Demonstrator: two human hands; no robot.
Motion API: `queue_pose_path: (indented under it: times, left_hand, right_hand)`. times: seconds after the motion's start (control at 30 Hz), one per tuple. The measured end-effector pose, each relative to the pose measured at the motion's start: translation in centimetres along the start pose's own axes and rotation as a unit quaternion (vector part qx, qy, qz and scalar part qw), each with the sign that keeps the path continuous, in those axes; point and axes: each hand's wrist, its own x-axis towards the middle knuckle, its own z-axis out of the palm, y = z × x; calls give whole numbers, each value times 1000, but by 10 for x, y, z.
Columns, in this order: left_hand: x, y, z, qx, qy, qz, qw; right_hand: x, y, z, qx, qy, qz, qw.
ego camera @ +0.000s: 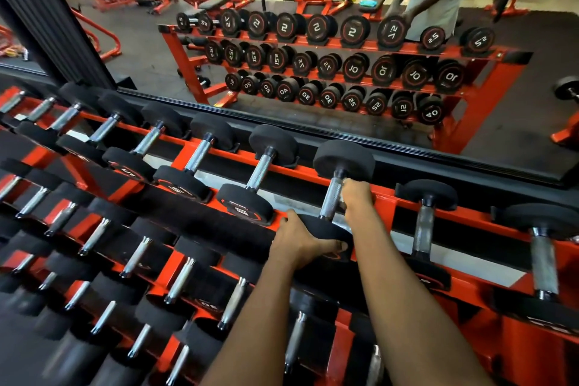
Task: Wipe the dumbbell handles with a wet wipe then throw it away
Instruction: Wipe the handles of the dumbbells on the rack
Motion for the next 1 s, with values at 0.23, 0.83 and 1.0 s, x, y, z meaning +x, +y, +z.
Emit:
queue_pose_path:
  times: [0.23,0.83,1.0]
  left_hand:
    - [-2,0,1,7,-2,2,1000]
    - [-3,2,-1,19,-5,-5,1000]
    - [-2,0,-1,20,-1,-6,1000]
  right_hand:
    - [-4,13,-30,-237,-73,-17,969]
    - [12,37,-14,-73,-111,-35,991]
    - [-10,50,-38,-212,-208,-57,953]
